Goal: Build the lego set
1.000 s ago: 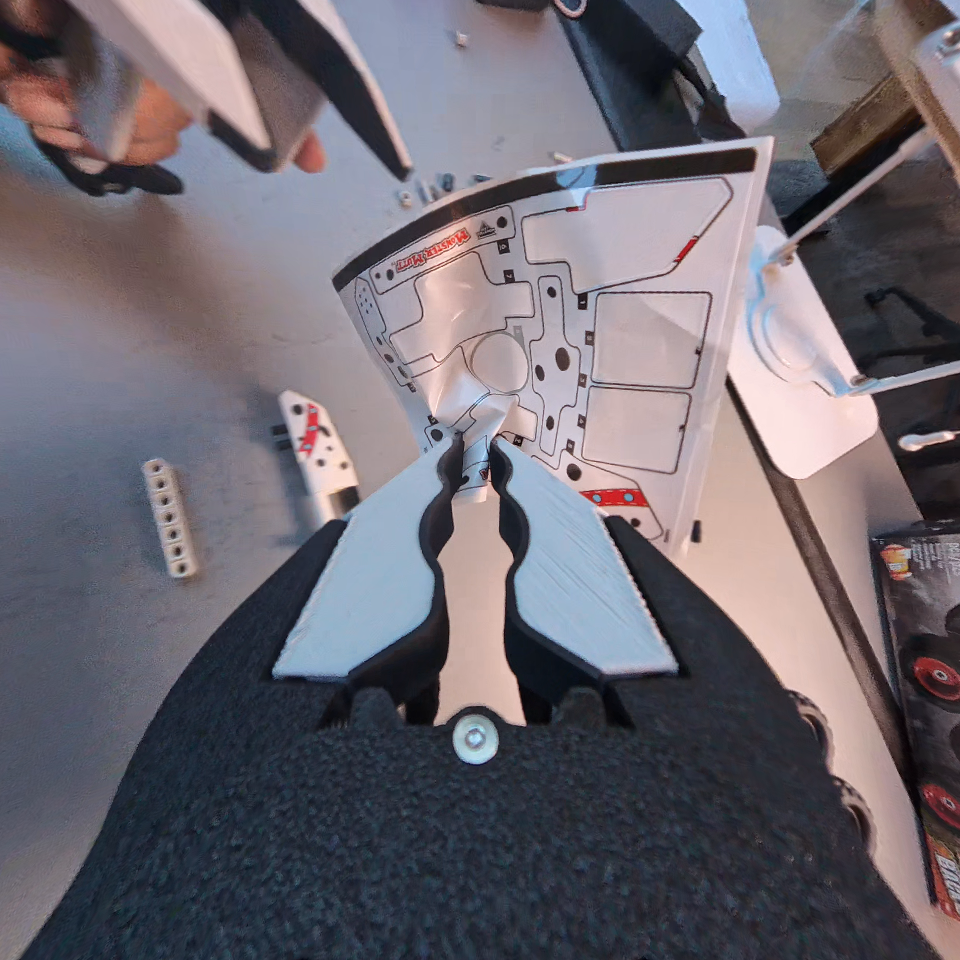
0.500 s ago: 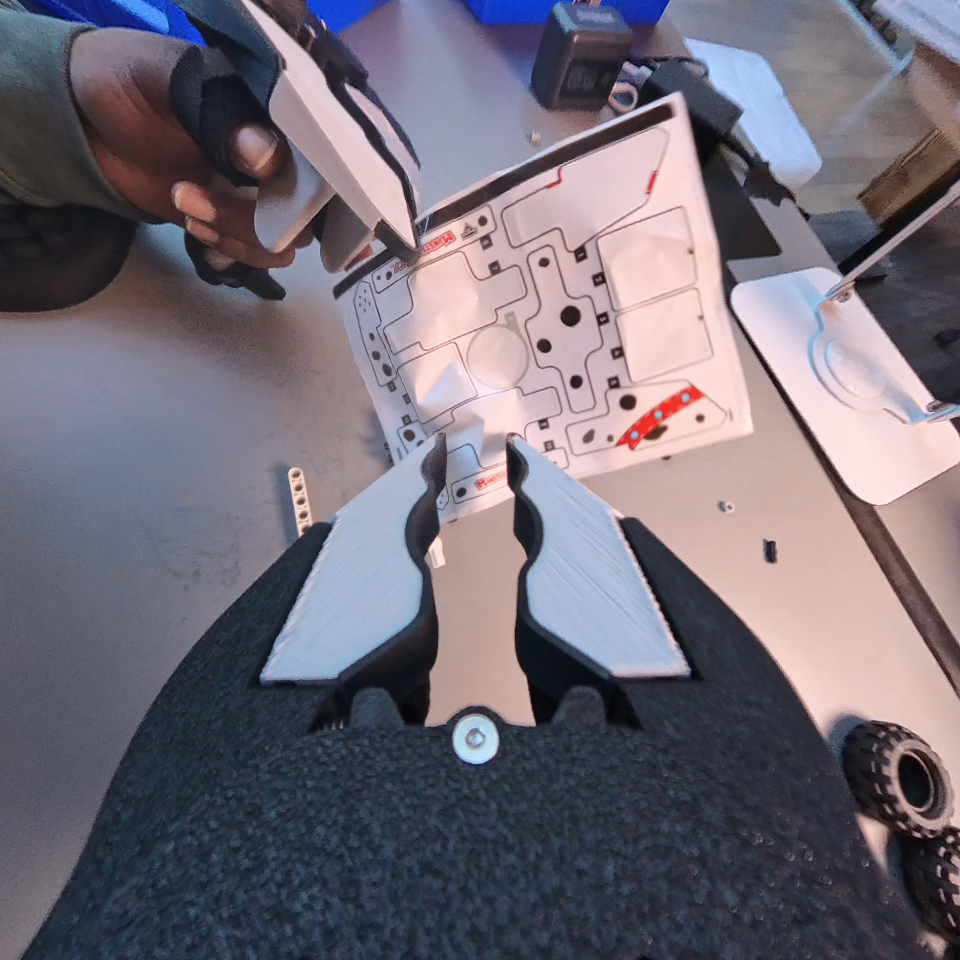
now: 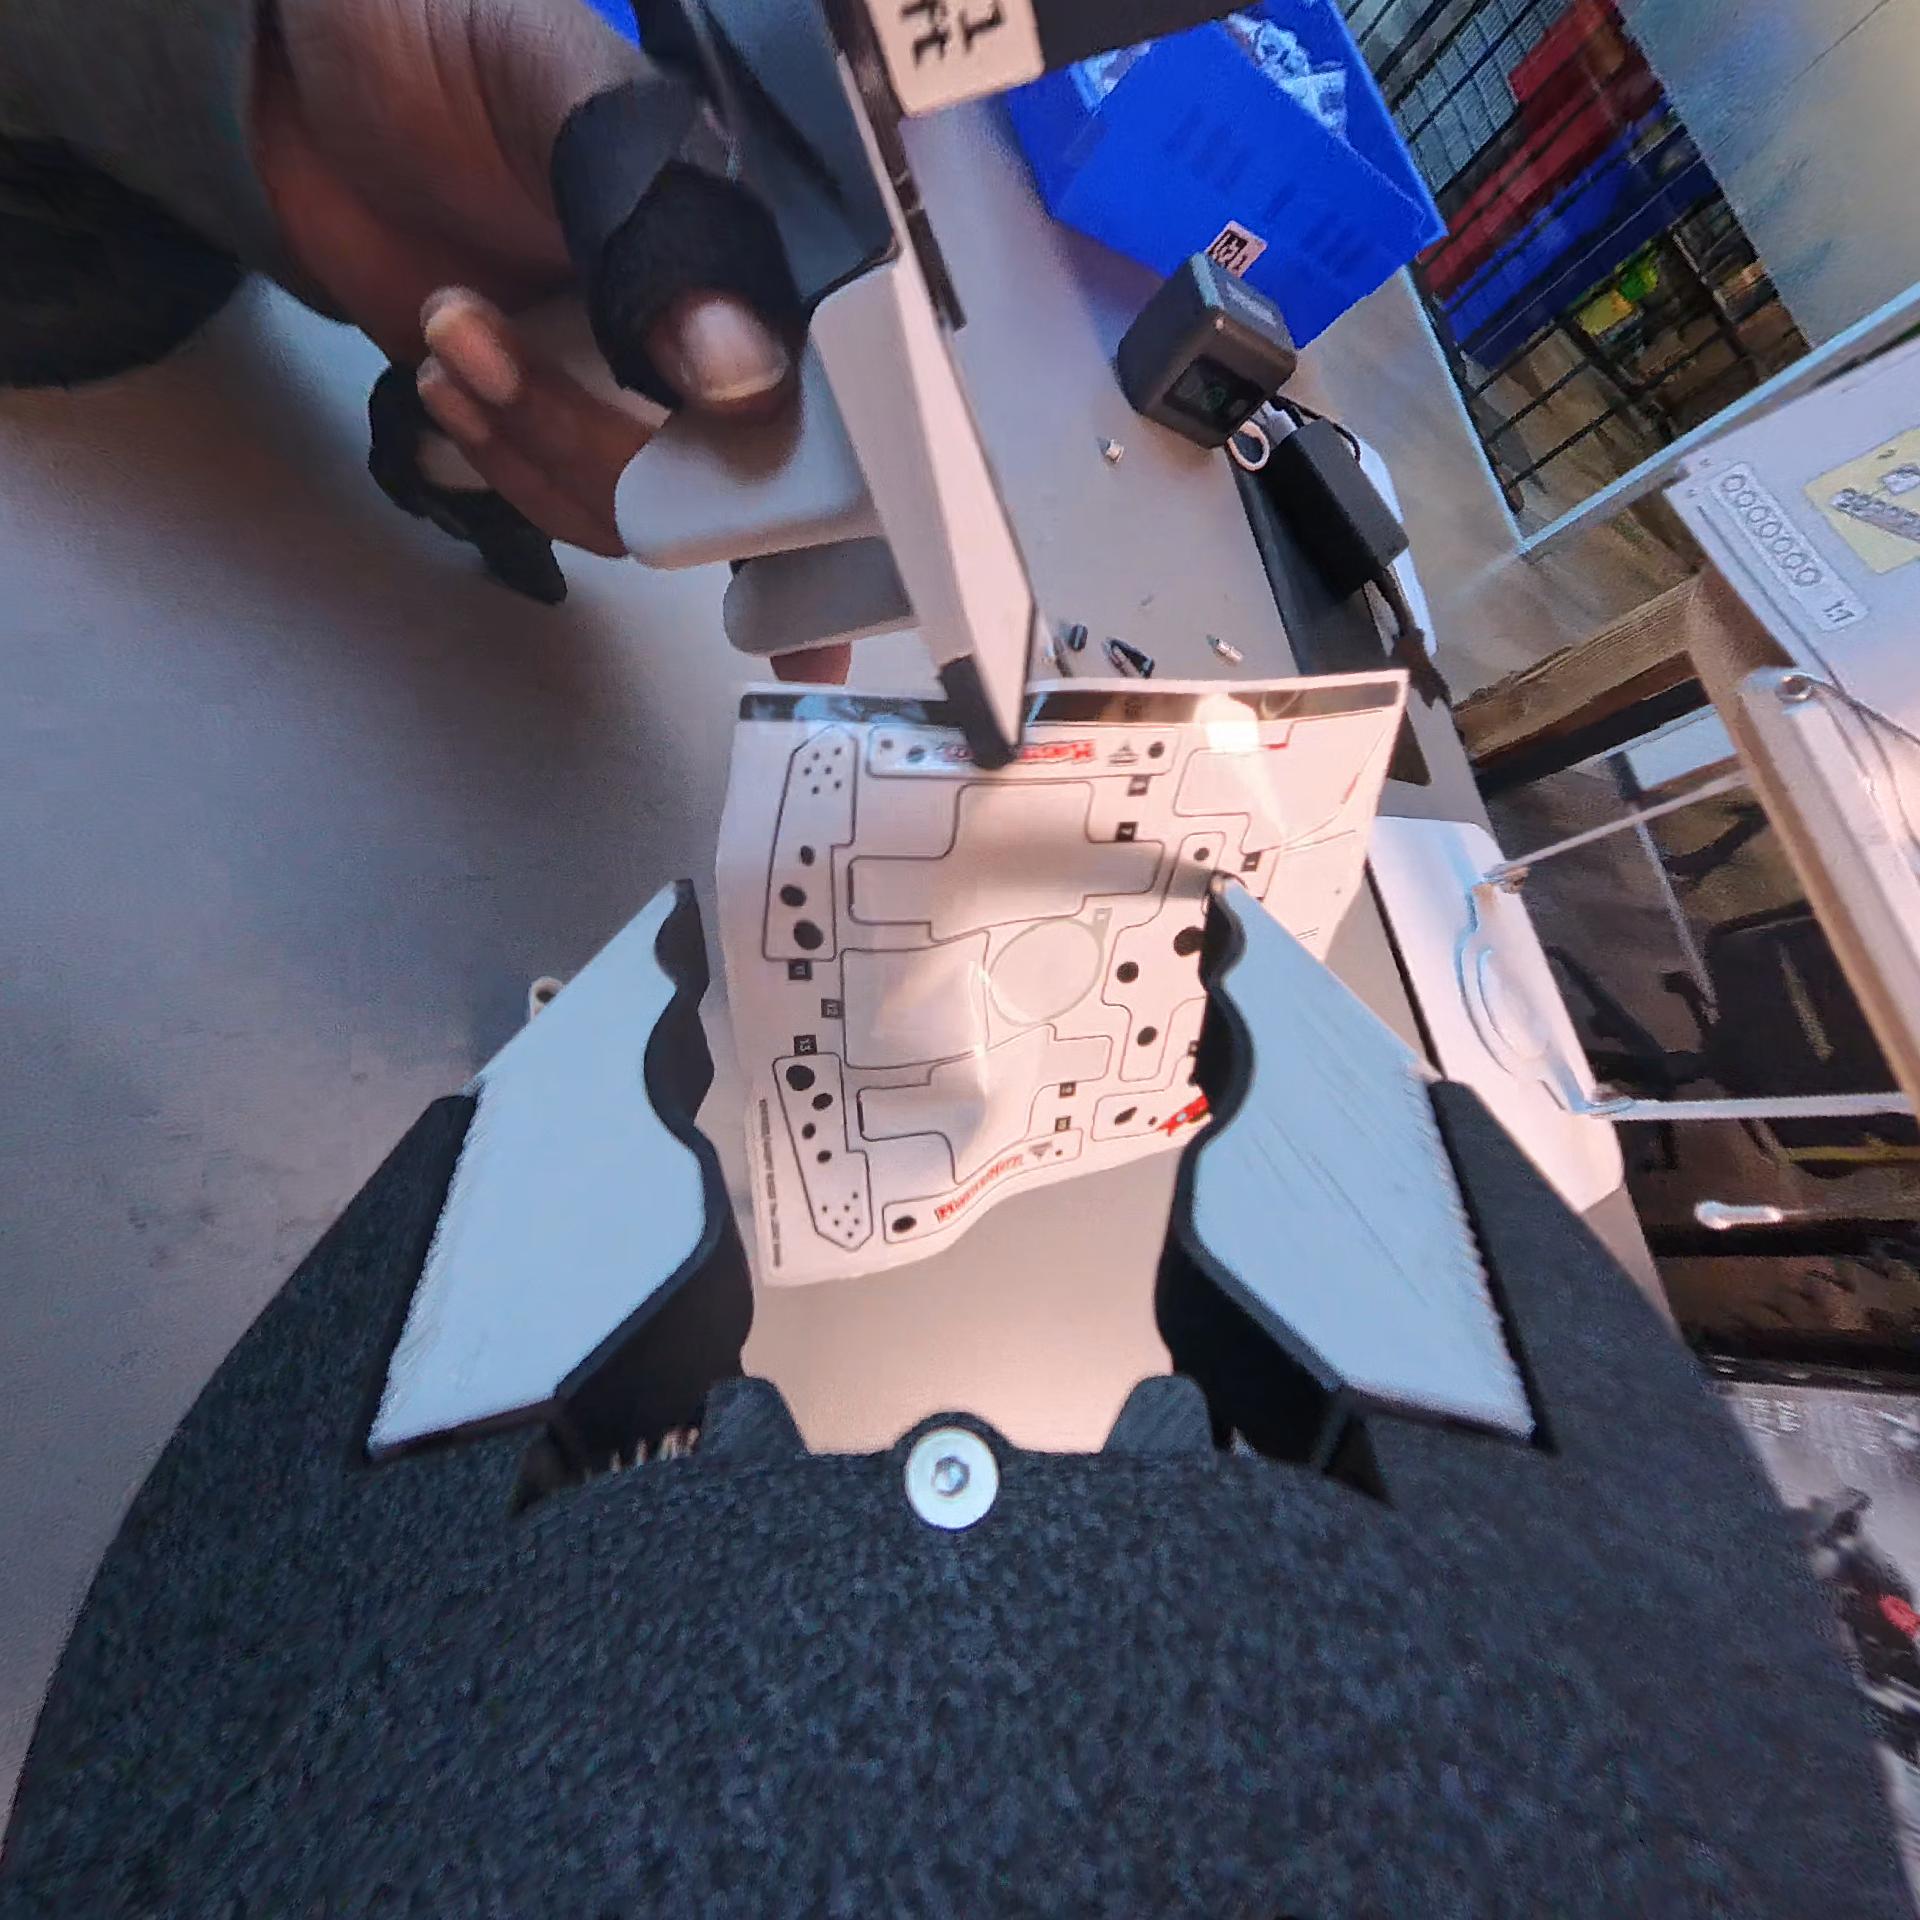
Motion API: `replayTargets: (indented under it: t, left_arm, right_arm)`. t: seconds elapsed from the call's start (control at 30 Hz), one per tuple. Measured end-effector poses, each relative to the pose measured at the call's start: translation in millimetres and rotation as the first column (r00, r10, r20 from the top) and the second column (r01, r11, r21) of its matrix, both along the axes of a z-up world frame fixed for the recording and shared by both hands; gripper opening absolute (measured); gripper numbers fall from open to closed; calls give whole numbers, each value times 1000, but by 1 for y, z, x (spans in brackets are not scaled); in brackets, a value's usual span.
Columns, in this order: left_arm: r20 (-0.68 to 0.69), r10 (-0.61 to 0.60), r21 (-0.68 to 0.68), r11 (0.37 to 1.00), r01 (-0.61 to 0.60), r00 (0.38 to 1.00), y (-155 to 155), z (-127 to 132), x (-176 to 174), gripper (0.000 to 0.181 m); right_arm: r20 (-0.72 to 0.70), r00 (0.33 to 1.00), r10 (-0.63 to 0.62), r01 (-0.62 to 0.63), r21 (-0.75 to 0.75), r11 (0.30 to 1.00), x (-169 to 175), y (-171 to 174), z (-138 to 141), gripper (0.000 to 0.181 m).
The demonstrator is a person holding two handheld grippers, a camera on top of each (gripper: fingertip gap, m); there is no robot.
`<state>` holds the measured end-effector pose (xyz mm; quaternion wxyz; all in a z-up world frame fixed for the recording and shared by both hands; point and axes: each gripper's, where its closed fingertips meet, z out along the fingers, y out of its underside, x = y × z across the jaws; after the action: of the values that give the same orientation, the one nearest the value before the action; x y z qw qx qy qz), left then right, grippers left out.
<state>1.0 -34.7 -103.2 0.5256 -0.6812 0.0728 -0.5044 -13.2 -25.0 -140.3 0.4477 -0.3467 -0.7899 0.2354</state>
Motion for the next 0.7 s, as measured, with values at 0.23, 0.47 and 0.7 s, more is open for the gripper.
replayTargets:
  t: [0.23,0.47,0.7]
  left_arm:
    - [77,76,-8,997,-75,994,4,5,-22,0]
    - [262,130,-38,992,-124,956,5,15,-50,0]
    - [260,124,-21,992,-123,958,5,17,-49,12]
  right_arm:
    - [-53,998,-24,32,153,988,-4,10,-13,63]
    - [-272,962,15,65,285,956,-5,19,16,18]
    - [-359,933,-18,124,275,953,-4,28,32,0]
